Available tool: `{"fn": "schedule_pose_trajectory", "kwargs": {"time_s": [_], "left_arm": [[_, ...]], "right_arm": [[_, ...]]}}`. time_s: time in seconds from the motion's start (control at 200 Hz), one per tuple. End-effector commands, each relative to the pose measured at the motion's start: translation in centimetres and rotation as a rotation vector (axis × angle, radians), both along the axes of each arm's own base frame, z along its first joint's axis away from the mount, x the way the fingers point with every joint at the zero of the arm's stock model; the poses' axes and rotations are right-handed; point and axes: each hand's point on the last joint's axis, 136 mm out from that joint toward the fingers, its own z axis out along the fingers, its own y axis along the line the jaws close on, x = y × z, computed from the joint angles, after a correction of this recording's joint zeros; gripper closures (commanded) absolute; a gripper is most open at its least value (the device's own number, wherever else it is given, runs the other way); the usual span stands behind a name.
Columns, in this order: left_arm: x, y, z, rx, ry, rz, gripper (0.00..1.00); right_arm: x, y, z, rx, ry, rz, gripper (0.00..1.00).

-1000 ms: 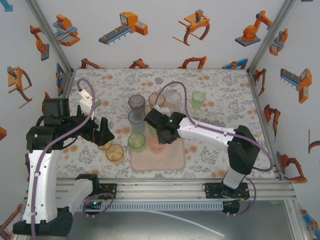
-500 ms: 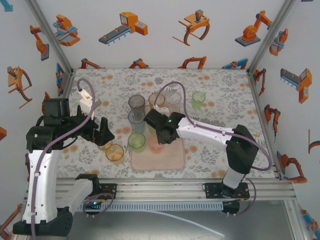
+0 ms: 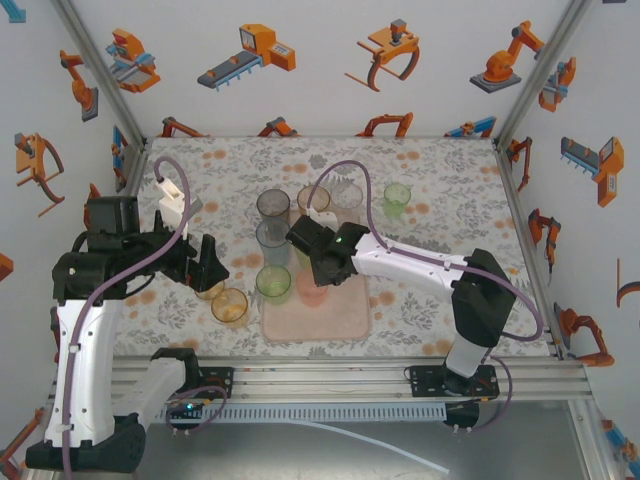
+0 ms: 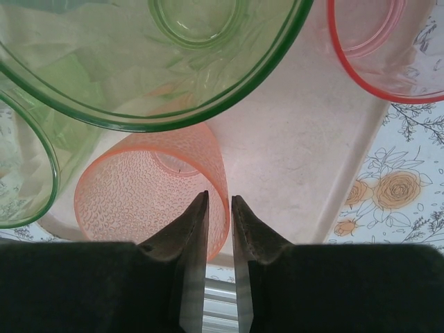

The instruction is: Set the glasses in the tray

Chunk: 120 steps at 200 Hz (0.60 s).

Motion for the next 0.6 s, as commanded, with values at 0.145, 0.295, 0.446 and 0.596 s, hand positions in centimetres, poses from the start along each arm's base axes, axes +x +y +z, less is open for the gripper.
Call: {"fn": "schedule_pose_trajectory", "kwargs": {"time_s": [0.145, 0.295, 0.446, 0.596], "left_arm": [[-0.4, -0.2, 0.7, -0.013, -0.007, -0.013, 0.03], [-0.2, -0.1, 0.7, -0.006, -0.008, -0.010, 0.03], [-0.2, 0.1, 0.6, 0.002, -0.010, -0.005, 0.03], [-0.3, 0.3, 0.7, 0.010, -0.018, 0.006, 0.03]], "right_arm": [[0.1, -0.1, 1.1, 0.008, -0.025, -0.019, 0.74], [-0.1, -0.4, 2.0, 0.025, -0.041, -0.008, 0.72], [-0.3, -0.6, 3.1, 0.046, -0.052, 0.006, 0.71], [-0.6, -1.2, 4.0, 0.058, -0.061, 0.006, 0.71]]}}
